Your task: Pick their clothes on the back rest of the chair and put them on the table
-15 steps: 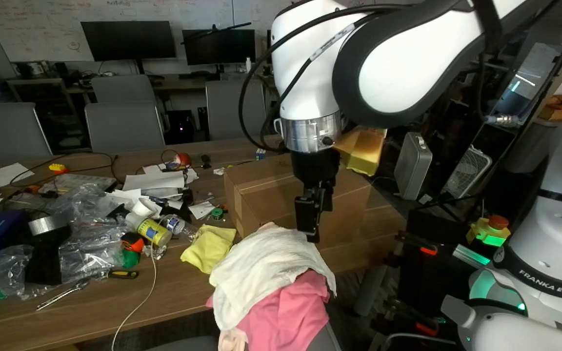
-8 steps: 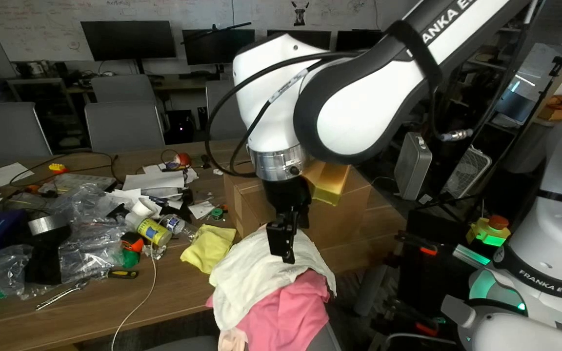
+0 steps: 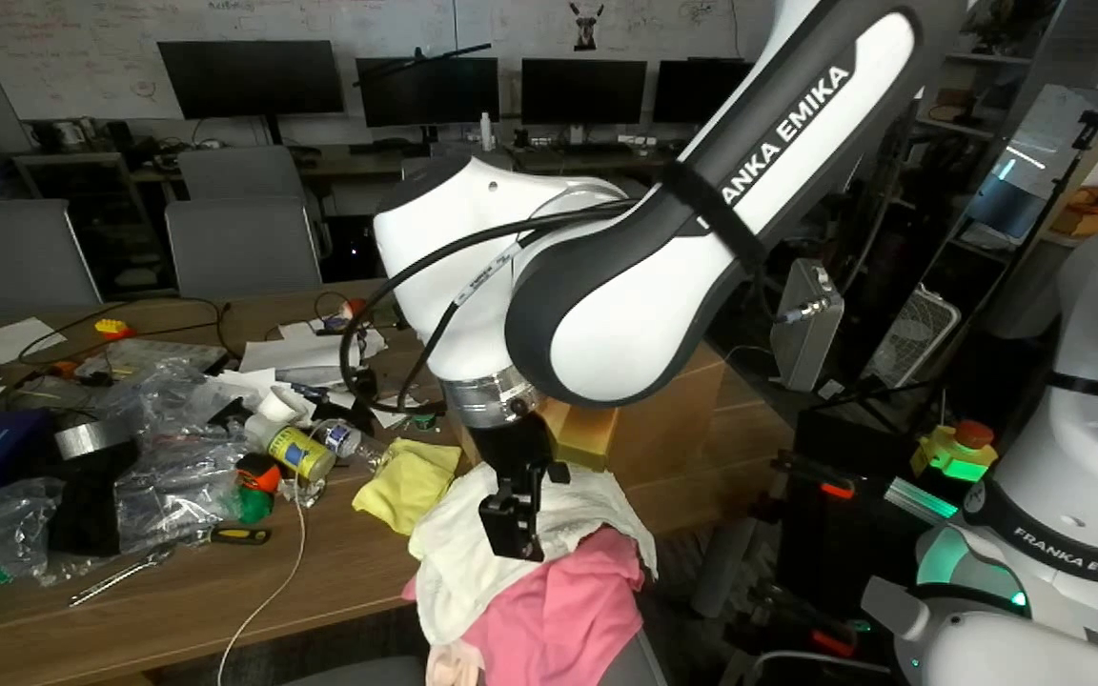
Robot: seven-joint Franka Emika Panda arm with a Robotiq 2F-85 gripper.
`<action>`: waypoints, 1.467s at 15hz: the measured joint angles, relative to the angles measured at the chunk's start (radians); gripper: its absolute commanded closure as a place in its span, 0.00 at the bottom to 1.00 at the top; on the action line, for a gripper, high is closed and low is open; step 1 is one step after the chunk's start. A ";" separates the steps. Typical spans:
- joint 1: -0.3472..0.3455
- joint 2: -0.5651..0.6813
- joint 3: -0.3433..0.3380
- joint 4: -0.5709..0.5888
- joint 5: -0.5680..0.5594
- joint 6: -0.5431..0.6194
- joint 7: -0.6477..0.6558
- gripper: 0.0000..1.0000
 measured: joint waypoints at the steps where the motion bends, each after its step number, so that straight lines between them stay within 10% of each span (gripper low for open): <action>1: 0.007 0.016 -0.004 0.014 -0.003 -0.006 0.000 0.00; 8: 0.022 0.074 -0.037 0.069 -0.016 -0.024 0.000 0.01; 9: 0.022 0.081 -0.041 0.074 -0.016 -0.024 0.000 0.26; 22: 0.024 0.093 -0.066 0.117 -0.017 -0.084 0.008 1.00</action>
